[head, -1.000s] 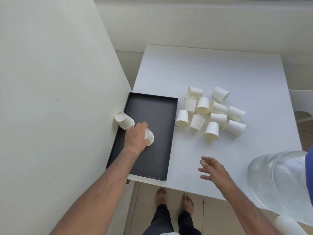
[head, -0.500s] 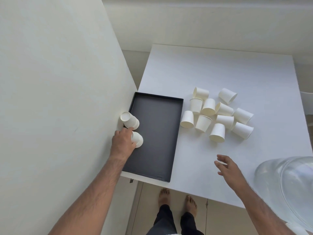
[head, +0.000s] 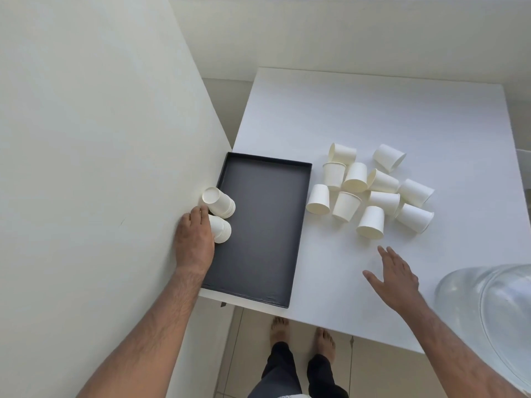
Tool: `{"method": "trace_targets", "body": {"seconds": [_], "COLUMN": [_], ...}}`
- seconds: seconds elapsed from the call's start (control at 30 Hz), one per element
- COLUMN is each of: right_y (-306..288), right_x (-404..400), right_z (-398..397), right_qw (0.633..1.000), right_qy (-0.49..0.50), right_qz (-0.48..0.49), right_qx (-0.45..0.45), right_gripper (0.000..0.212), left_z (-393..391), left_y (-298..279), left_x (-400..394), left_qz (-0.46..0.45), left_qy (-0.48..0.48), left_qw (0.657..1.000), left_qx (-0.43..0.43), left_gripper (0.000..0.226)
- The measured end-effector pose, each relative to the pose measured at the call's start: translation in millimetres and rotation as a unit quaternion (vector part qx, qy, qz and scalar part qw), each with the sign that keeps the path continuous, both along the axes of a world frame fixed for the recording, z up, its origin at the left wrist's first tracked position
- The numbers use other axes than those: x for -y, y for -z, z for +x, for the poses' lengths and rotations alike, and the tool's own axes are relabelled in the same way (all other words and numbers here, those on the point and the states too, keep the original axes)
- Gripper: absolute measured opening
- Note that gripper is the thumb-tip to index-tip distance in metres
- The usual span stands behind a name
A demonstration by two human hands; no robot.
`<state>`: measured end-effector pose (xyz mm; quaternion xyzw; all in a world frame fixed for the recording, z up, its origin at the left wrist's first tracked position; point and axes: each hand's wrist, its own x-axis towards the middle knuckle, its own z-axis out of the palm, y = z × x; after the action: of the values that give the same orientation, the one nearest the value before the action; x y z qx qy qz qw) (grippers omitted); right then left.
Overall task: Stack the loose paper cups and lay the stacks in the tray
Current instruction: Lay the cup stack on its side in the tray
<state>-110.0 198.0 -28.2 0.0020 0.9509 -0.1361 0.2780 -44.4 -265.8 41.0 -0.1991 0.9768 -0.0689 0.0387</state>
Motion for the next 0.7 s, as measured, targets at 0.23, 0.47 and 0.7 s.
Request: {"method": "trace_targets", "body": {"seconds": [0.23, 0.47, 0.7], "right_y": [-6.7, -12.3, -12.4], "right_x": [7.5, 17.6, 19.8], "right_z": [-16.6, -33.0, -39.4], "right_qw": [0.997, 0.992, 0.995], "right_qy": [0.006, -0.028, -0.017], "right_qz": [0.023, 0.040, 0.036], "right_qx": [-0.069, -0.118, -0.091], "right_gripper": [0.056, 0.056, 0.065], "left_z": [-2.6, 5.0, -26.3], "left_y": [15.1, 12.1, 15.8], "left_x": [6.5, -43.4, -144.3], "left_qz": [0.007, 0.064, 0.379], "left_qy": [0.007, 0.050, 0.011], "left_qw": [0.999, 0.985, 0.915], "left_qx": [-0.036, -0.150, -0.136], "left_gripper": [0.079, 0.072, 0.021]}}
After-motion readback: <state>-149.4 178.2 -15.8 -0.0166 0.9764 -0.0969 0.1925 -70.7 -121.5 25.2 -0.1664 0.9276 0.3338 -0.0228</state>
